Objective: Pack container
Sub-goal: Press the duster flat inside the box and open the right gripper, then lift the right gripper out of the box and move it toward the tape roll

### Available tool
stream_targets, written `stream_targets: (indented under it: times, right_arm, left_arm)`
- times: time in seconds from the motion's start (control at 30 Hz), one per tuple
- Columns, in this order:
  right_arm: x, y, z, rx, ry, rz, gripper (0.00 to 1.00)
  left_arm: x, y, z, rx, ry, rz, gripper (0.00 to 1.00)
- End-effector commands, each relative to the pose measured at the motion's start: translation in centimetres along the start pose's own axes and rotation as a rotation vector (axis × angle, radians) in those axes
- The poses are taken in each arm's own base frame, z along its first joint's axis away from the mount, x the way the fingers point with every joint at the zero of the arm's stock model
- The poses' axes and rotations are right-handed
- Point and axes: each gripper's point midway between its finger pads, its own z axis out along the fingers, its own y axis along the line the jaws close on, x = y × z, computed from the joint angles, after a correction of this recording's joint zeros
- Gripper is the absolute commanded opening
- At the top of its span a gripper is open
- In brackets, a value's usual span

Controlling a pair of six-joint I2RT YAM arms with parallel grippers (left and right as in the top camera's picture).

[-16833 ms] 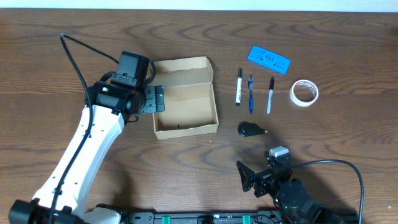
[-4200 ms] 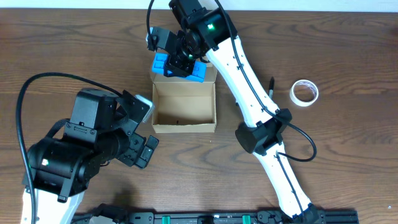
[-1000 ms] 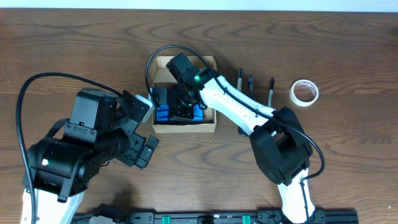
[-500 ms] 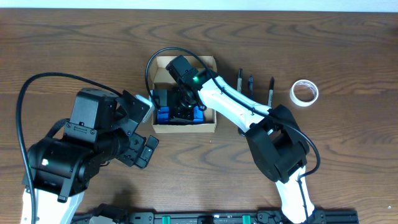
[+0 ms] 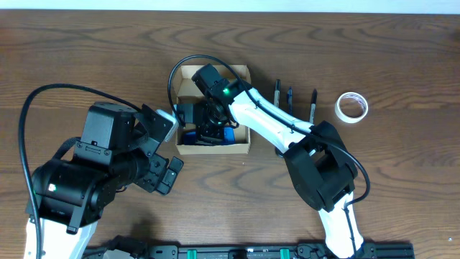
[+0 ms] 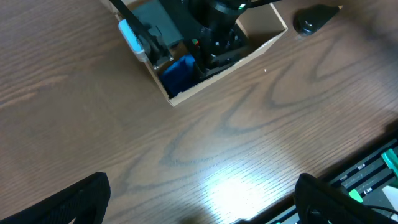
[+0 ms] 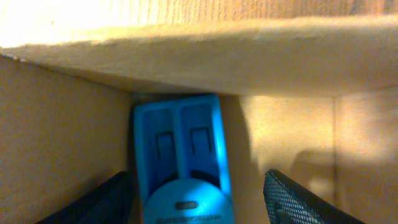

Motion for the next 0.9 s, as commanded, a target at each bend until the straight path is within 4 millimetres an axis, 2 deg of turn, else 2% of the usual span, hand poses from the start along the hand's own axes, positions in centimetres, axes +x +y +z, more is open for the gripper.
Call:
stream_targets:
  times: [0.0, 0.07, 0.17, 0.3, 0.33, 0.43, 0.53, 0.6, 0.87]
  right_arm:
    - [-2.2, 0.4, -2.7, 0.019, -0.047, -0.016, 0.69]
    - [-2.9, 0.4, -4.3, 0.045, -0.057, -0.026, 0.7]
    - [-4.0, 0.2, -7.9, 0.111, -0.081, -0.043, 0.71]
    - [-4.9, -0.4, -13.6, 0.224, -0.14, -0.046, 0.71]
    - [-5.0, -0.5, -14.5, 0.239, -0.152, -0.039, 0.72]
    - [-4.5, -1.5, -18.9, 0.331, -0.194, 0.027, 0.73]
    - [-2.4, -3.1, -22.4, 0.427, -0.191, 0.124, 0.74]
    - [-0.1, -4.1, -24.3, 0.461, -0.177, 0.183, 0.73]
    - [10.1, -8.5, -28.6, 0.563, -0.155, 0.566, 0.75]
  left_arm:
    - [-0.3, -0.1, -0.4, 0.005, -0.014, 0.016, 0.95]
    - [-0.3, -0.1, -0.4, 0.005, -0.013, 0.015, 0.95]
    - [-0.3, -0.1, -0.4, 0.005, -0.013, 0.015, 0.95]
    - [-0.3, -0.1, -0.4, 0.005, -0.013, 0.015, 0.95]
    - [-0.3, -0.1, -0.4, 0.005, -0.013, 0.015, 0.95]
    - [-0.3, -0.1, -0.4, 0.005, -0.013, 0.015, 0.95]
    - [-0.3, -0.1, -0.4, 0.005, -0.014, 0.016, 0.95]
    - [-0.3, -0.1, -0.4, 0.005, -0.013, 0.015, 0.95]
    - [-0.3, -0.1, -0.4, 0.005, -0.013, 0.015, 0.95]
